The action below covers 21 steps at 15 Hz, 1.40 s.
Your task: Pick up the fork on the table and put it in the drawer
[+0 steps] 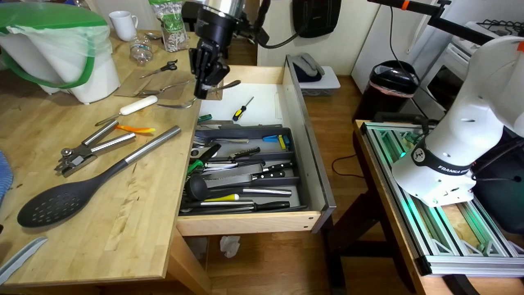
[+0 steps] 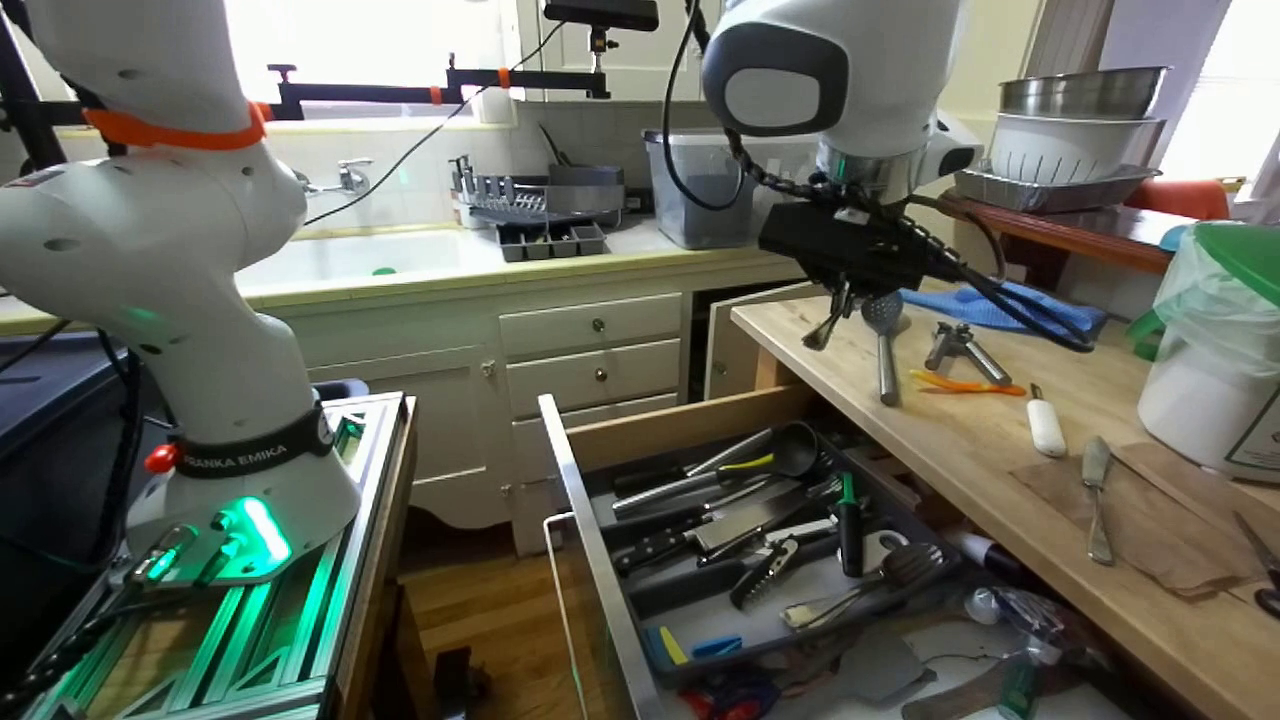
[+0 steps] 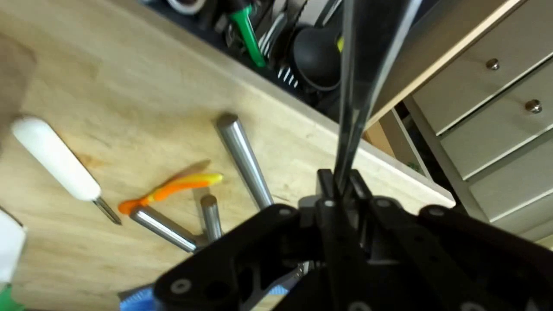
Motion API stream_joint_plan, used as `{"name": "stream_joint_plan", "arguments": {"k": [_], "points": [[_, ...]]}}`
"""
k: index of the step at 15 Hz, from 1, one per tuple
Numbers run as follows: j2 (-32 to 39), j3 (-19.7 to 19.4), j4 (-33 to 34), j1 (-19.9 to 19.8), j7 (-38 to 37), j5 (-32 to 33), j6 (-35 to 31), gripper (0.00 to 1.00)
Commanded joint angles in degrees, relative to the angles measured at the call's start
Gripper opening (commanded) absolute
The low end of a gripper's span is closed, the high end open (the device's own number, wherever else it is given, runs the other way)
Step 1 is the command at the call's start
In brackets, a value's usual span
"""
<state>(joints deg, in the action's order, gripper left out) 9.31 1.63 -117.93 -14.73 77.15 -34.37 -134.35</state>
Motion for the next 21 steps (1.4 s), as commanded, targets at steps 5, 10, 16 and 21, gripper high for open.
{"name": "stream_joint_plan", "arguments": {"k": [5, 10, 16, 21], "points": [[-8.5, -8.51, -12.79, 1.75, -9.87, 8.5, -2.99, 0.09], [-10.42, -9.33, -15.41, 2.23, -11.65, 9.32, -3.5, 0.09], [-8.28, -9.1, -17.2, 3.53, -5.14, 1.62, -13.5, 0.02], [-5.06, -8.69, -18.59, 2.88, -1.96, -3.15, -16.05, 0.02]]}}
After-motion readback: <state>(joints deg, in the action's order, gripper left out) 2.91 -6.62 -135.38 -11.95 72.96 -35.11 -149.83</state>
